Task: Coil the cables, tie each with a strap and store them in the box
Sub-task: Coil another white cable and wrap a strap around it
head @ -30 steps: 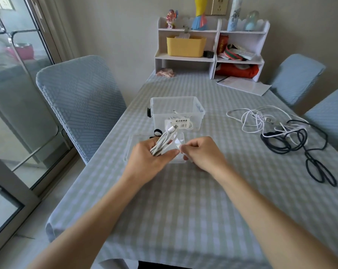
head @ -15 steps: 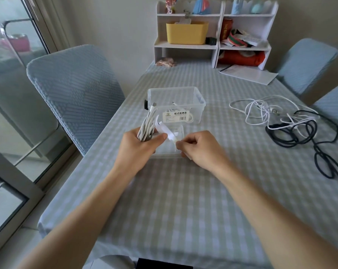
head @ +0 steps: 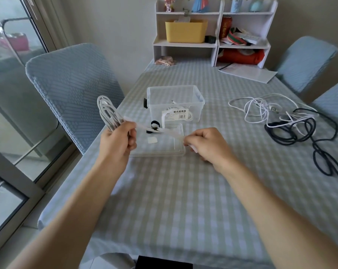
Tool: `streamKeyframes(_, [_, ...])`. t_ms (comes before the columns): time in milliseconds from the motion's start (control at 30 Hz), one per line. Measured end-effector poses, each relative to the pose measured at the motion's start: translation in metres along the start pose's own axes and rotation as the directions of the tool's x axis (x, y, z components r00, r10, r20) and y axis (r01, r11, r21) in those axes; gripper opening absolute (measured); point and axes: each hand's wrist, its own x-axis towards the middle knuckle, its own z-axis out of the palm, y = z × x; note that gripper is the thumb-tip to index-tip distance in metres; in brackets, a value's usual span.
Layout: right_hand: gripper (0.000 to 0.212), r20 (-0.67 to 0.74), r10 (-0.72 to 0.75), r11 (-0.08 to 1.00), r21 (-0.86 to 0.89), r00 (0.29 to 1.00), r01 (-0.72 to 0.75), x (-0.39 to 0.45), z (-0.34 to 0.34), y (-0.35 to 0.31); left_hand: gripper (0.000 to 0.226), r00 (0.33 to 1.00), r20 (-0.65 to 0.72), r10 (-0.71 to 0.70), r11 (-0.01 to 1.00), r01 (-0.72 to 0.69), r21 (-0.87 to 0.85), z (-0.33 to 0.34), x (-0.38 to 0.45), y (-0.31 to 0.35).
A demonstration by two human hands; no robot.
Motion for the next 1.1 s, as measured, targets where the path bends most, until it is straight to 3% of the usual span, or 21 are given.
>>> streamKeyframes(200, [0.021,-0.169,0.073,0.997,-0.004,0.983,-0.075,0.008,0.002,0.005,0.03,0.999,-0.035,-0.015,0.992,0.01,-0.129,-0.006,-0.001,0.003])
streamKeyframes(367, [0.021,-0.238,0.09,0.996,0.007,0.967,-0.091,0.011,-0.002,0.008,0.03,1.0,-0.021,0.01,0.997,-0.011,-0.078,-0.009,-0.003,0.001])
streamKeyframes(533, [0.032,-0.394,0.092,0.996,0.024,0.915,-0.09,0.017,-0.016,0.015,0.028,0.999,-0.046,0.005,0.993,-0.011,-0.116,-0.015,-0.004,0.003])
streamKeyframes(700, [0.021,-0.276,-0.089,0.993,-0.104,0.957,0.063,0.005,-0.01,0.016,0.023,0.996,0.069,0.061,0.991,-0.068,0.112,-0.005,-0.01,-0.008])
streamKeyframes(833, [0.02,-0.197,-0.156,0.988,-0.052,0.968,0.148,0.001,-0.016,0.019,0.021,0.974,0.195,0.111,0.894,-0.184,0.408,0.002,-0.018,-0.012])
streamKeyframes(933, [0.022,-0.141,-0.231,0.971,-0.096,0.963,0.219,0.0,-0.019,0.023,0.024,0.972,0.189,0.143,0.888,-0.21,0.41,0.002,-0.021,-0.011])
streamKeyframes(1100, [0.016,-0.038,-0.355,0.916,-0.212,0.934,0.34,-0.006,-0.02,0.02,0.01,0.962,0.2,0.186,0.912,-0.245,0.33,0.002,-0.026,-0.004])
